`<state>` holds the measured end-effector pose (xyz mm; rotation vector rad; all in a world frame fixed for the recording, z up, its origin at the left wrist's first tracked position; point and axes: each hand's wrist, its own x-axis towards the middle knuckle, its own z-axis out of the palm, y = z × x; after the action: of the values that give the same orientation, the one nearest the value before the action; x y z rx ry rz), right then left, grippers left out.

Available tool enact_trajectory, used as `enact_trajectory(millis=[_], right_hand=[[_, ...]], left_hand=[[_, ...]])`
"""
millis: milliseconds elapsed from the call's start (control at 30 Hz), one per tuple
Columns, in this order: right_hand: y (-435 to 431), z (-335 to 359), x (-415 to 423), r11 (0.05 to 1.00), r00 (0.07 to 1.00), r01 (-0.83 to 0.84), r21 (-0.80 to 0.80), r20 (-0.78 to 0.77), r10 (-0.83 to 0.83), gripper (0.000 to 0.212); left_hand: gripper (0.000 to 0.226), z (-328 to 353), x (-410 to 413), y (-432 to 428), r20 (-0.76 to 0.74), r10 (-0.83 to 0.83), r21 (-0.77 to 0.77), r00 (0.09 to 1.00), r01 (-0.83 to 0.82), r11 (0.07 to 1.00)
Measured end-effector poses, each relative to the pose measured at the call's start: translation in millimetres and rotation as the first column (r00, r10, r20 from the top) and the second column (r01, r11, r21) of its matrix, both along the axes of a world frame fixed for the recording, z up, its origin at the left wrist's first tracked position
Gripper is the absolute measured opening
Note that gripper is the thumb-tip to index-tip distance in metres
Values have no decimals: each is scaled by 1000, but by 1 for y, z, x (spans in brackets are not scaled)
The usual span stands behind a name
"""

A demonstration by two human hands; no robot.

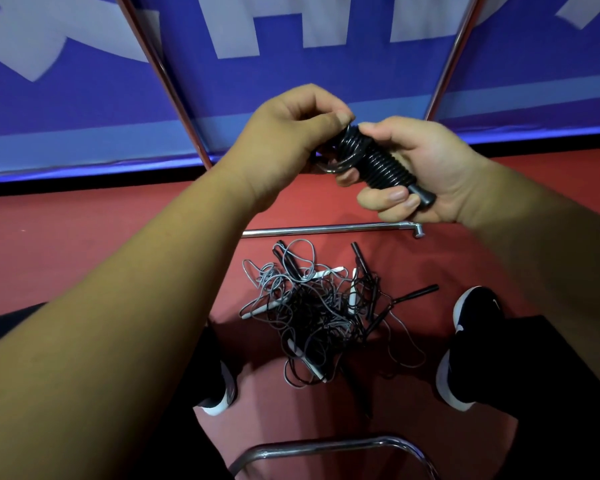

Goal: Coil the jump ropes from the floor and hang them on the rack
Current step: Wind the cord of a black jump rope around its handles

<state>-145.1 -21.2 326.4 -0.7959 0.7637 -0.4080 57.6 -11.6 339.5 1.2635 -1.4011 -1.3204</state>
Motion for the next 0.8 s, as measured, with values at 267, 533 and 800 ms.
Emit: enact_trajectory(millis=[267,533,800], right_hand=[[1,-5,6,999,999,12,-47,-44,-14,30],[6,-15,17,927,853,-236,-291,-519,54,20],[-6,-20,15,852,725,-281,-443,-680,-114,34]], left_hand=[[17,2,1,-5,357,36,-41,933,-23,999],[20,12,1,-7,125,140,-115,982,-125,985],[12,11,-10,-2,-167,54,-83,984,-68,994]])
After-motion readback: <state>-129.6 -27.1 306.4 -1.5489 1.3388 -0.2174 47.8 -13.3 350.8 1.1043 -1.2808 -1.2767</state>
